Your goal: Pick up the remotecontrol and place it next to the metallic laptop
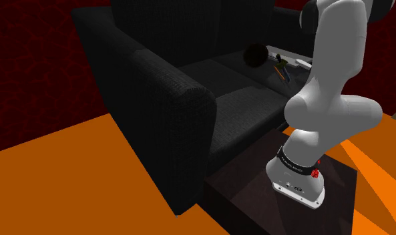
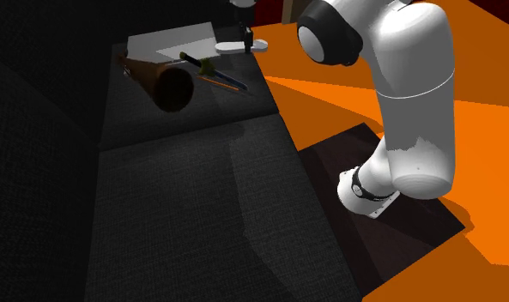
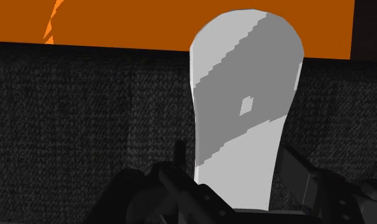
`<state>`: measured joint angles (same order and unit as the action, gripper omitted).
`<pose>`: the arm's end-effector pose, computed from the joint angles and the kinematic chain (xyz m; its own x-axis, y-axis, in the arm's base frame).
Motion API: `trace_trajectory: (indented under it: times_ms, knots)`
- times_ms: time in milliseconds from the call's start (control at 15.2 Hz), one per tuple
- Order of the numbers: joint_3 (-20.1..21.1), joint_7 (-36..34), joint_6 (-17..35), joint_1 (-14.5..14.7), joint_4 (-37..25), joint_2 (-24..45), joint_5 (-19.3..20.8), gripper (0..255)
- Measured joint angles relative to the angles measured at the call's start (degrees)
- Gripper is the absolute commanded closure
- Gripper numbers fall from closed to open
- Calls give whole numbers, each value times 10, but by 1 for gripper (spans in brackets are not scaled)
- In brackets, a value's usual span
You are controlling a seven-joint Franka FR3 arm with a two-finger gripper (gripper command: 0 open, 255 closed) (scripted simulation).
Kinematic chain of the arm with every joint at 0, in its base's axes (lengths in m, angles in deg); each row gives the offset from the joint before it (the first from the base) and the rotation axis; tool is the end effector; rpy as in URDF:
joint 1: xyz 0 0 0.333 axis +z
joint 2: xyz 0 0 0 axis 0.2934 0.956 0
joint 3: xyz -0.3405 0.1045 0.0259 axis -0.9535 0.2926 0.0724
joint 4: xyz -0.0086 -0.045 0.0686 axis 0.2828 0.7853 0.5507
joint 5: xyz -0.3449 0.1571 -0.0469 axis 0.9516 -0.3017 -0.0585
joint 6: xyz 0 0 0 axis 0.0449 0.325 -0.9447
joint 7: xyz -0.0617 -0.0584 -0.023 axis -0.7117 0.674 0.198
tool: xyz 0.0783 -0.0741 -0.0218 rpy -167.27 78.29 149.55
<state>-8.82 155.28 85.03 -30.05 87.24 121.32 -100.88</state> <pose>0.1408 -0.6888 0.4076 0.9835 -0.1808 0.0087 -0.1808 -0.9835 -0.0039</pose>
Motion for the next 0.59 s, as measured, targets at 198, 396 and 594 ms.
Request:
trace_trajectory:
  times_ms: [198, 396, 594]
  knots:
    - [4, 5, 19, 0, 14, 7, -6, 255]
    - [6, 6, 25, -1, 16, 10, -9, 255]
    - [6, 6, 25, -1, 17, 11, -9, 255]
